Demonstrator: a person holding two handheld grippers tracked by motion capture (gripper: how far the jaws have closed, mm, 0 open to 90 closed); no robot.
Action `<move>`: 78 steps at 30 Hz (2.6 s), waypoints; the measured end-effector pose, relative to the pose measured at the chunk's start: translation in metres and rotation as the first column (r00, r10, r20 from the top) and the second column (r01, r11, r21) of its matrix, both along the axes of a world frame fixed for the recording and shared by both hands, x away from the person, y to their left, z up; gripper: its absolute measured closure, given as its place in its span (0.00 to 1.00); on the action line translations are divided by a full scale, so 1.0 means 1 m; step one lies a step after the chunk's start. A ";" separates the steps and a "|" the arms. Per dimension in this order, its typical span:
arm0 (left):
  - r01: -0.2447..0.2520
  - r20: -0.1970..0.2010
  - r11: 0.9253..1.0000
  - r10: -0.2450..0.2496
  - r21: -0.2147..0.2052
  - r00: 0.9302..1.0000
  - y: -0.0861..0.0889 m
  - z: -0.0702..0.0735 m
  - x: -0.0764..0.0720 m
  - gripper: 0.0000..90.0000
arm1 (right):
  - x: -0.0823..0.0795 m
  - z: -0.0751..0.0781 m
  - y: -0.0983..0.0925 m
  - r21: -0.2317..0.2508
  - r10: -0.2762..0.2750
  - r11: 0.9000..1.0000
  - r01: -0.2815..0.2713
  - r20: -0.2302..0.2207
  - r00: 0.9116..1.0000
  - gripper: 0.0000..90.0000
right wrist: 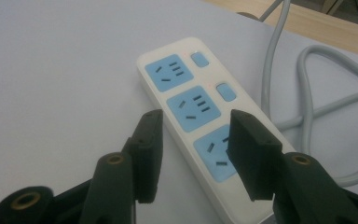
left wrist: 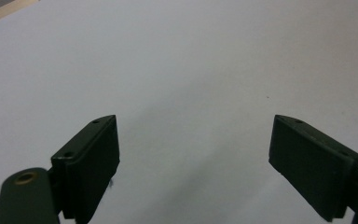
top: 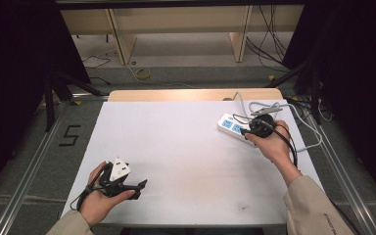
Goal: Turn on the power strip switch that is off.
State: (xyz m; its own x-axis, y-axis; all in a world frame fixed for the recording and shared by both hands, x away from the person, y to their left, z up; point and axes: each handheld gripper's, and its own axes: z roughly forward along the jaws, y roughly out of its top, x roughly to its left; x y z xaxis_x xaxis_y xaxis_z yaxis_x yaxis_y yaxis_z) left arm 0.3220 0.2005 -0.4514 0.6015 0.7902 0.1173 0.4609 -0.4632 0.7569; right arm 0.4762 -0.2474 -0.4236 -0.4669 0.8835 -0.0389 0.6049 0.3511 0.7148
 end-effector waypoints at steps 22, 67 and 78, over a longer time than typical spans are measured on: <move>-0.003 -0.003 1.000 0.003 -0.001 1.000 0.000 0.000 0.000 0.17 | -0.041 -0.001 0.006 0.037 0.073 0.997 -0.074 0.023 0.997 0.55; -0.005 0.000 1.000 0.005 0.001 1.000 0.000 0.000 -0.001 0.17 | -0.125 -0.017 -0.021 0.152 0.177 0.971 -0.185 0.066 0.982 0.36; -0.001 0.001 1.000 0.001 0.001 1.000 -0.001 0.000 0.000 0.17 | -0.133 -0.018 -0.024 0.149 0.185 0.969 -0.195 0.078 0.980 0.35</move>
